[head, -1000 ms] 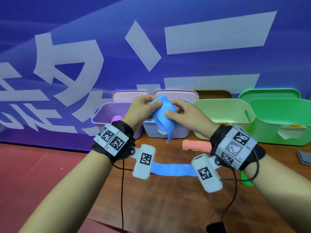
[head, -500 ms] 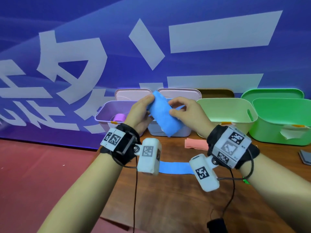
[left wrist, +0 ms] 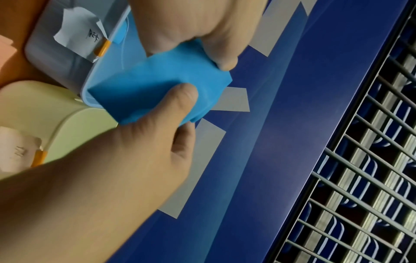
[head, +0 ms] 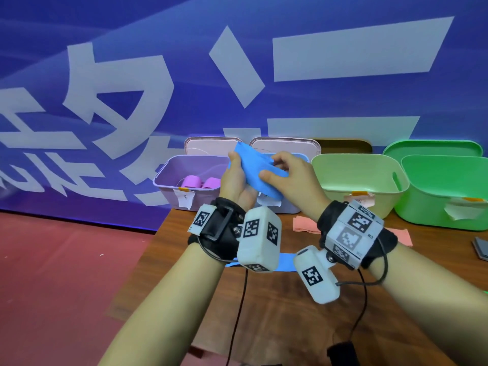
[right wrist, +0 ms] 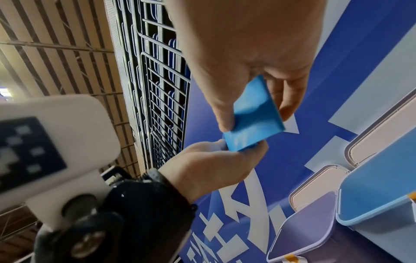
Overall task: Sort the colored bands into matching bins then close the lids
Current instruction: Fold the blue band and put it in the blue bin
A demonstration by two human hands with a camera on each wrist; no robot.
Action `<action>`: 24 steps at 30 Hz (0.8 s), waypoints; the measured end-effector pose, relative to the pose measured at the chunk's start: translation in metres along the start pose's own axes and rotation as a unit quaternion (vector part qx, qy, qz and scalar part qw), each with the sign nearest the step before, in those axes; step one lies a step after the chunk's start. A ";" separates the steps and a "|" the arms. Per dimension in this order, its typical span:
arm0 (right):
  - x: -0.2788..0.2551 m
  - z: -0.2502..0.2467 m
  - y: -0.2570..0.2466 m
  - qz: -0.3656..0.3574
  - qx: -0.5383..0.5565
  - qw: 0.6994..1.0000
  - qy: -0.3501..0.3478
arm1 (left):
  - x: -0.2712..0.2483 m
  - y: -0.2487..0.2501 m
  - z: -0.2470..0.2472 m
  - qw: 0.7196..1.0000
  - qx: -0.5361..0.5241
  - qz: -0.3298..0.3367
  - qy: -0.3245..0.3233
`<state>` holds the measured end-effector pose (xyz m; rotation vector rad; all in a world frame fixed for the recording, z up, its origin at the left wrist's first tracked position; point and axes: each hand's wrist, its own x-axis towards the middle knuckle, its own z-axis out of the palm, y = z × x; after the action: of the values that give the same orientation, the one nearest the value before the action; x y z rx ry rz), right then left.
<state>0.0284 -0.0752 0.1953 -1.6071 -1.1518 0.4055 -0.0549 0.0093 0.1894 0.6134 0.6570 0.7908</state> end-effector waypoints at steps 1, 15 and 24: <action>0.000 0.000 -0.001 -0.012 -0.017 1.000 0.000 | -0.001 -0.001 0.001 1.000 0.012 0.011 0.010; 0.007 -0.007 0.003 -0.007 -0.026 0.999 -0.036 | 0.004 -0.001 -0.011 0.988 0.033 0.111 0.099; 0.006 -0.015 0.000 -0.053 -0.048 0.997 -0.031 | 0.005 -0.001 -0.007 0.976 0.031 0.144 0.163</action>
<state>0.0419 -0.0784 0.2029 -1.6164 -1.3149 0.3367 -0.0567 0.0143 0.1830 0.6508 0.9086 1.1603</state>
